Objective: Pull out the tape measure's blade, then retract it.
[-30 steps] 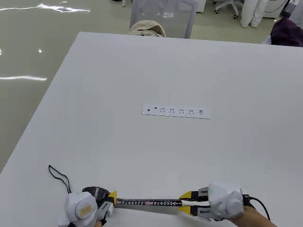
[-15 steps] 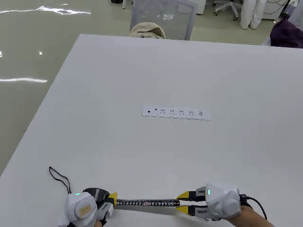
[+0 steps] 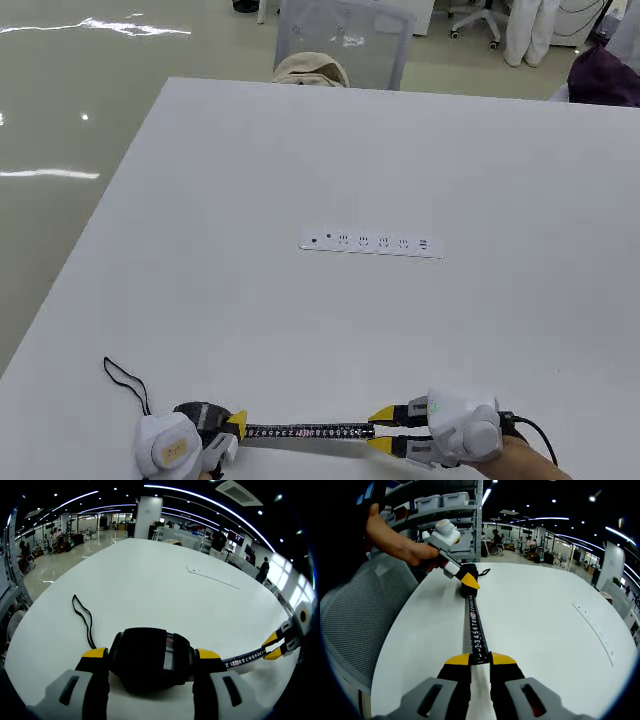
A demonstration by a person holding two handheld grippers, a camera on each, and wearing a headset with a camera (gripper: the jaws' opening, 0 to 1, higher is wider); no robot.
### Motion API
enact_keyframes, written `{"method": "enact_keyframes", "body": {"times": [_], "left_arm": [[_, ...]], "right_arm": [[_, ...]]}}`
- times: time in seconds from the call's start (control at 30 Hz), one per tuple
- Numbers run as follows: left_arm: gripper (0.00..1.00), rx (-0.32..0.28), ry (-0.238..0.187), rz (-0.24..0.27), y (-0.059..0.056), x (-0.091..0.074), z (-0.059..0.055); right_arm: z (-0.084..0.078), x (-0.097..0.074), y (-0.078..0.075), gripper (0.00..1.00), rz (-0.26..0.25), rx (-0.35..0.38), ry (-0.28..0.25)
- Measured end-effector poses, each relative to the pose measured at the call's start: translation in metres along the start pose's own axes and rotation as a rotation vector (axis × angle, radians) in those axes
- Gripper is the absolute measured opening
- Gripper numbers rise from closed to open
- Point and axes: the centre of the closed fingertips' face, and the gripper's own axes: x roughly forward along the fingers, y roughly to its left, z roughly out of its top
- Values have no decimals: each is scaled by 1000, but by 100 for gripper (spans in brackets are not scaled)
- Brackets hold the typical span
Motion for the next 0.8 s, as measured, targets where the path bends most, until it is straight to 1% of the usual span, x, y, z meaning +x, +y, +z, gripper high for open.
{"method": "enact_keyframes", "body": {"times": [0.13, 0.27, 0.43, 0.8], "left_arm": [[65, -12, -1, -2, 1, 0, 0], [65, -16, -3, -7, 1, -1, 1], [65, -36, -5, -17, 2, 0, 1], [65, -49, -6, -33, 3, -1, 2]], "right_arm": [[2, 1, 0, 12, 0, 0, 1], [0, 3, -1, 11, 1, -1, 2], [4, 5, 0, 11, 4, -3, 0], [8, 12, 0, 11, 14, -3, -4]]}}
